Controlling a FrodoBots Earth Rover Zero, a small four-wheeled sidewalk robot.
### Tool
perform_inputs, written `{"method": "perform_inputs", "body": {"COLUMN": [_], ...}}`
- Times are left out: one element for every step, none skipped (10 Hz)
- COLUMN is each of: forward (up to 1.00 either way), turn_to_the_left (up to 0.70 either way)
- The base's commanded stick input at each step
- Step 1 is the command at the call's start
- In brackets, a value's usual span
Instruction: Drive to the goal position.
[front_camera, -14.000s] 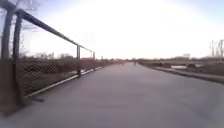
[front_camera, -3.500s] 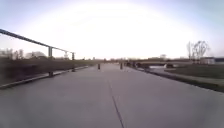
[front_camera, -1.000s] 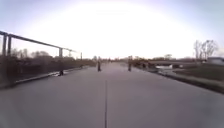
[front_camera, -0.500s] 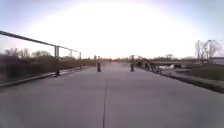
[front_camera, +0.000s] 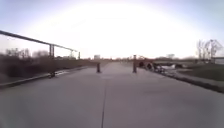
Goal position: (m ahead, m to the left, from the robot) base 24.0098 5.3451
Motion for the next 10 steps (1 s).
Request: {"method": "perform_inputs", "body": {"forward": [0.85,0.38,0.06,0.05,0.05,0.00,0.00,0.00,0.00,0.00], "turn_to_the_left": [0.01,0.02,0.02,0.02,0.01,0.00,0.00,0.00,0.00,0.00]}}
